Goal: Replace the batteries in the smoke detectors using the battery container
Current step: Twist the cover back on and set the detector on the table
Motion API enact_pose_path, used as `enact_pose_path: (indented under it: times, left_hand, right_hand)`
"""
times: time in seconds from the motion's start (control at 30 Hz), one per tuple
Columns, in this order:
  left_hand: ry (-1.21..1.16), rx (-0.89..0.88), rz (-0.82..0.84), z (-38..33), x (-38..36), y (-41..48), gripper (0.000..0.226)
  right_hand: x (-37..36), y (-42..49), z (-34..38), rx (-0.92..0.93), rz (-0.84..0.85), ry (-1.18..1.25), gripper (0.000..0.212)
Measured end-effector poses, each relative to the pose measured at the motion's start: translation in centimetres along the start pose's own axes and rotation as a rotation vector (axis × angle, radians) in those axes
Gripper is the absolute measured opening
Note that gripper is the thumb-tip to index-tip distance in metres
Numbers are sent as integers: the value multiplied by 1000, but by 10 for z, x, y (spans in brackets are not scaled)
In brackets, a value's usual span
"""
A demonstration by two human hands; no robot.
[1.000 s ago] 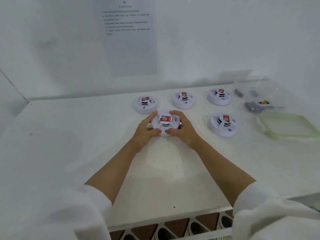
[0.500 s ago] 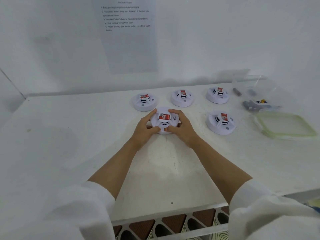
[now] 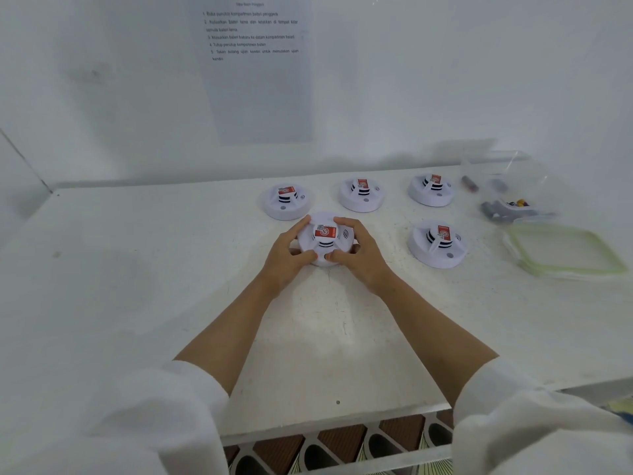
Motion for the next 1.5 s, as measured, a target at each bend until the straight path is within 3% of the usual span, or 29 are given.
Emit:
enact_pose_path:
  times: [0.57,0.77,1.5]
  left_hand:
    - [-16,-2,14,-3,-1,-2,64]
    - [-51,14,12,-1,-1,-2,64]
    - [-54,0,19,-4,-2,-3,64]
  right_hand:
    - [-2,-4,1,-34,43,78,57]
    - [1,1,-13,-182,43,232,45]
    - [1,-1,-13,-187,8,203,43]
Point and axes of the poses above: each hand's wrist, its own y-axis towards the middle knuckle, its own x-axis out of the back of the hand, z = x × y, the point moved 8 cm from there along y, towards the middle knuckle, and after that the axes turned 1 degree about -z, right-handed, at the moved point
